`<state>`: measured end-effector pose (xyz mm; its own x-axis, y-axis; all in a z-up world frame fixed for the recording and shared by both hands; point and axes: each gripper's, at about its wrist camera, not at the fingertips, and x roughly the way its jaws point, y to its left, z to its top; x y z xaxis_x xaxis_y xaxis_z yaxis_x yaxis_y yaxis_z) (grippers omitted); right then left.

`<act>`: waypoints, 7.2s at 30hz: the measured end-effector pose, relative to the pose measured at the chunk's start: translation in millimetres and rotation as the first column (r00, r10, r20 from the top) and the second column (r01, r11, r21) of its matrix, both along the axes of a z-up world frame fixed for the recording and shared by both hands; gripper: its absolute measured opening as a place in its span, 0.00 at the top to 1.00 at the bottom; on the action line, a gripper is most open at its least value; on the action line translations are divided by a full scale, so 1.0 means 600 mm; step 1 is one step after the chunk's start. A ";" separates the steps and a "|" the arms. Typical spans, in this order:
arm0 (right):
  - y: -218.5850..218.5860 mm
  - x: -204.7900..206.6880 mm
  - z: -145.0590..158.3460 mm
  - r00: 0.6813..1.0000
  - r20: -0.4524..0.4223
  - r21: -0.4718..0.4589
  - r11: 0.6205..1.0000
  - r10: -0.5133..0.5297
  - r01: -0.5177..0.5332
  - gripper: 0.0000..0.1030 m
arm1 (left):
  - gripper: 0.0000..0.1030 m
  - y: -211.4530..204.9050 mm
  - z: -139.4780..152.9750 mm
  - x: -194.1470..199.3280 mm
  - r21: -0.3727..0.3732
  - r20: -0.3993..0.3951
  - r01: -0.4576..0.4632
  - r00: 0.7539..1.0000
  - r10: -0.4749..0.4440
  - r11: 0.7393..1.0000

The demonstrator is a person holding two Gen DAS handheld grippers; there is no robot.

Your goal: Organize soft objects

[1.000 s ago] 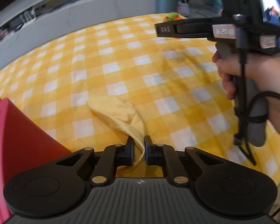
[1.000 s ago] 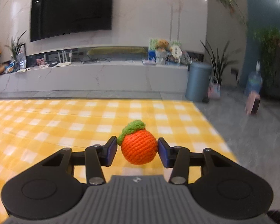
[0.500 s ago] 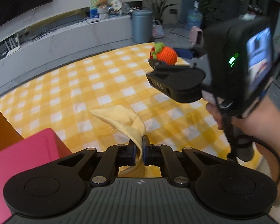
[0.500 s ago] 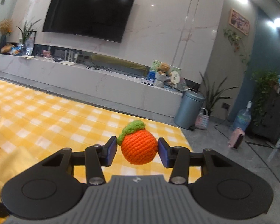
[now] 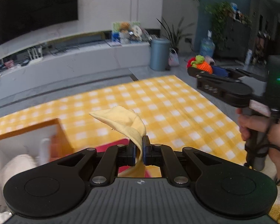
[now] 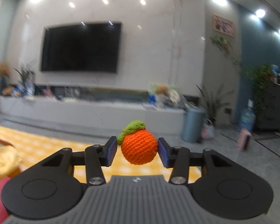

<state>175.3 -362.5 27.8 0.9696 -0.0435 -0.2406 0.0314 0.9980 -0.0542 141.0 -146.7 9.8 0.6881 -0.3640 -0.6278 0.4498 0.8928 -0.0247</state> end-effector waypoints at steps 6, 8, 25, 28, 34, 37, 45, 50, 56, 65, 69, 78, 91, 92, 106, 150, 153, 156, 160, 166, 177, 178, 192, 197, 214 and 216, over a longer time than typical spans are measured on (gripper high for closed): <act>0.071 -0.032 0.053 0.988 0.022 0.033 0.988 0.152 -0.153 0.54 | 0.93 0.107 0.035 -0.014 -0.101 -0.027 -0.088 0.996 0.085 0.991; 0.097 -0.040 0.067 0.981 0.020 0.024 0.981 0.192 -0.193 0.54 | 0.93 0.145 0.048 -0.018 -0.133 -0.014 -0.125 0.992 0.125 0.983; 0.304 -0.041 0.085 0.785 -0.316 0.010 0.830 0.532 -0.558 0.54 | 0.93 0.387 0.029 -0.044 -0.345 -0.072 -0.371 0.926 0.370 0.862; 0.360 -0.017 0.058 0.676 -0.480 0.018 0.777 0.559 -0.630 0.54 | 0.93 0.396 0.013 -0.042 -0.343 -0.099 -0.377 0.926 0.366 0.861; 0.480 -0.016 -0.003 0.459 -0.751 -0.118 0.587 0.474 -0.801 0.54 | 0.93 0.408 0.000 -0.056 -0.327 -0.087 -0.374 0.927 0.366 0.868; 0.515 -0.024 -0.032 0.405 -0.825 -0.172 0.506 0.395 -0.845 0.54 | 0.93 0.405 -0.001 -0.063 -0.317 -0.067 -0.364 0.930 0.363 0.875; 0.552 0.005 -0.078 0.266 -0.938 -0.150 0.432 0.221 -0.889 0.54 | 0.93 0.420 -0.014 -0.062 -0.335 -0.102 -0.353 0.935 0.339 0.874; 0.554 0.019 -0.084 0.213 -0.962 -0.120 0.435 0.170 -0.892 0.45 | 0.93 0.423 -0.017 -0.058 -0.301 -0.110 -0.346 0.938 0.328 0.889; 0.556 0.000 -0.066 0.242 -0.953 -0.149 0.418 0.181 -0.896 0.29 | 0.92 0.433 -0.012 -0.063 -0.300 -0.113 -0.354 0.935 0.335 0.886; 0.530 -0.004 0.005 0.292 -0.897 -0.109 0.474 0.331 -0.874 0.72 | 0.92 0.436 -0.016 -0.064 -0.255 -0.107 -0.378 0.926 0.363 0.890; 0.521 0.005 -0.004 0.326 -0.896 -0.150 0.486 0.301 -0.861 0.98 | 0.92 0.431 -0.018 -0.060 -0.242 -0.114 -0.377 0.926 0.360 0.894; 0.536 0.007 -0.087 0.151 -0.958 -0.037 0.416 0.245 -0.909 1.00 | 0.92 0.429 -0.024 -0.057 -0.225 -0.127 -0.376 0.926 0.356 0.899; 0.466 0.010 0.016 0.380 -0.820 -0.104 0.541 0.429 -0.834 1.00 | 0.92 0.413 0.010 -0.071 -0.317 -0.085 -0.240 0.971 0.225 0.918; 0.453 0.010 0.027 0.413 -0.798 -0.116 0.559 0.439 -0.821 1.00 | 0.92 0.405 0.010 -0.069 -0.336 -0.097 -0.213 0.977 0.192 0.917; 0.341 -0.004 0.029 0.518 -0.658 -0.069 0.641 0.547 -0.764 1.00 | 0.92 0.245 -0.054 0.021 -0.205 -0.257 -0.111 0.965 0.056 0.973; 0.351 -0.039 0.043 0.919 -0.318 -0.121 0.952 0.232 -0.282 0.15 | 0.14 0.274 0.026 -0.078 -0.103 0.227 -0.369 0.895 0.383 0.924; 0.340 -0.064 0.040 0.957 -0.222 -0.064 0.977 0.185 -0.204 0.11 | 0.13 0.270 0.026 -0.079 -0.125 0.262 -0.365 0.885 0.385 0.923; 0.338 -0.086 0.030 0.966 -0.179 -0.029 0.980 0.187 -0.195 0.06 | 0.13 0.265 0.020 -0.073 -0.132 0.258 -0.387 0.875 0.409 0.913; 0.328 -0.100 0.021 0.974 -0.146 0.016 0.985 0.172 -0.171 0.06 | 0.13 0.267 0.011 -0.064 -0.154 0.235 -0.399 0.874 0.425 0.904; 0.325 -0.095 0.001 0.966 -0.183 0.010 0.983 0.181 -0.182 0.06 | 0.13 0.262 0.001 -0.064 -0.139 0.225 -0.410 0.873 0.432 0.901; 0.331 -0.094 -0.005 0.954 -0.209 0.014 0.977 0.213 -0.215 0.06 | 0.13 0.263 0.004 -0.077 -0.140 0.255 -0.423 0.858 0.445 0.895; 0.334 -0.096 -0.005 0.954 -0.208 0.014 0.976 0.216 -0.218 0.06 | 0.13 0.261 0.005 -0.079 -0.130 0.264 -0.419 0.859 0.438 0.899; 0.345 -0.105 -0.002 0.948 -0.197 0.004 0.967 0.250 -0.254 0.06 | 0.03 0.248 0.002 -0.086 -0.124 0.328 -0.402 0.846 0.420 0.907; 0.344 -0.105 -0.003 0.948 -0.197 0.003 0.967 0.251 -0.255 0.06 | 0.03 0.247 -0.002 -0.085 -0.130 0.319 -0.434 0.833 0.452 0.892; 0.348 -0.098 -0.010 0.942 -0.222 0.005 0.966 0.253 -0.258 0.06 | 0.03 0.255 -0.012 -0.073 -0.125 0.238 -0.439 0.857 0.457 0.890; 0.349 -0.095 -0.013 0.939 -0.230 0.006 0.966 0.254 -0.260 0.06 | 0.03 0.255 -0.016 -0.075 -0.120 0.235 -0.443 0.857 0.459 0.889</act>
<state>118.1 -153.2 20.0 0.8684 0.1910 -0.4576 -0.2417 0.9688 -0.0543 96.0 6.6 0.0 0.9164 -0.0071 -0.4002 -0.0032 0.9997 -0.0250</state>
